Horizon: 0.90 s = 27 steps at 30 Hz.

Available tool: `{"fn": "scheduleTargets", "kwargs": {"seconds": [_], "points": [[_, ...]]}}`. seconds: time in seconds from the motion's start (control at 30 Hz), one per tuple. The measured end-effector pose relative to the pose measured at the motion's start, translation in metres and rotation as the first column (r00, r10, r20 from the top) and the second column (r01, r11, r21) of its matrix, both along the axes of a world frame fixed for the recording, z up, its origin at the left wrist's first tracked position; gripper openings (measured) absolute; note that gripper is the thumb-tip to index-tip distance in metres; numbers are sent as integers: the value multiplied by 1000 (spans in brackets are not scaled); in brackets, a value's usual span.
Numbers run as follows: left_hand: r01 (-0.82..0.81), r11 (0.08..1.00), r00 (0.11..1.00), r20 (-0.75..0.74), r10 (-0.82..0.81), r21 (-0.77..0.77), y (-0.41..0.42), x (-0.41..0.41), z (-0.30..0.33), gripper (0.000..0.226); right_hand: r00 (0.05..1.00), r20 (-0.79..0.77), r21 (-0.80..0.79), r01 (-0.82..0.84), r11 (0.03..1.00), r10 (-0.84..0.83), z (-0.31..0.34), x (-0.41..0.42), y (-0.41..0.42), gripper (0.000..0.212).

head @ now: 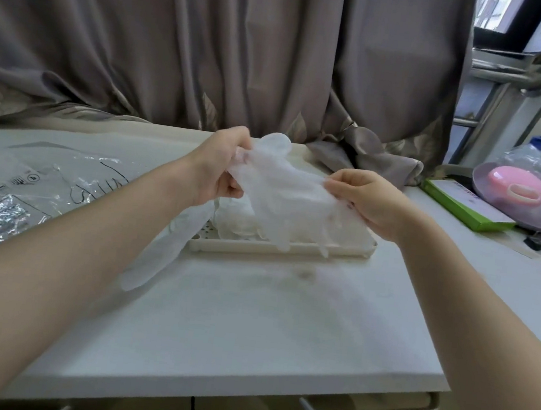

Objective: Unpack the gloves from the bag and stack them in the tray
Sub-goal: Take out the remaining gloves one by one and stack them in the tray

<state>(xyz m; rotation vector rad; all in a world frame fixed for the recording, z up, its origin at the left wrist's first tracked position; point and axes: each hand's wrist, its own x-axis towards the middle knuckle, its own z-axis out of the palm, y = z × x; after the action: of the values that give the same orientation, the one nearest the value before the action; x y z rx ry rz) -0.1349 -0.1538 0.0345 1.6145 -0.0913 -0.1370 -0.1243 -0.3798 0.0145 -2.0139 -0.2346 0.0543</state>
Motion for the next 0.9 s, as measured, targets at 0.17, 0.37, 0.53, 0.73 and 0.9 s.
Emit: {"fn": "scheduleTargets", "kwargs": {"seconds": [0.17, 0.37, 0.53, 0.73, 0.9], "points": [[-46, 997, 998, 53, 44, 55, -24, 14, -5, 21, 998, -57, 32, 13, 999, -11, 6, 13, -20, 25], [-241, 945, 937, 308, 167, 222, -24, 44, -19, 28, 969, -224, -341, -175, 924, 101, 22, 54, -29, 15], [-446, 751, 861, 461, 213, 487, -8, 61, -39, 35, 990, -136, -285, -85, 955, 48, 3, 93, -19, 12], [-496, 549, 860, 469, 202, 673, -5, 70, -50, 21, 990, 131, -470, 109, 876, -53, -21, 117, -12, 22], [-553, 260, 816, 577, -22, 792, -8, 74, -44, 59, 905, 415, -580, 185, 793, 93, -20, 104, 3, 46]]}}
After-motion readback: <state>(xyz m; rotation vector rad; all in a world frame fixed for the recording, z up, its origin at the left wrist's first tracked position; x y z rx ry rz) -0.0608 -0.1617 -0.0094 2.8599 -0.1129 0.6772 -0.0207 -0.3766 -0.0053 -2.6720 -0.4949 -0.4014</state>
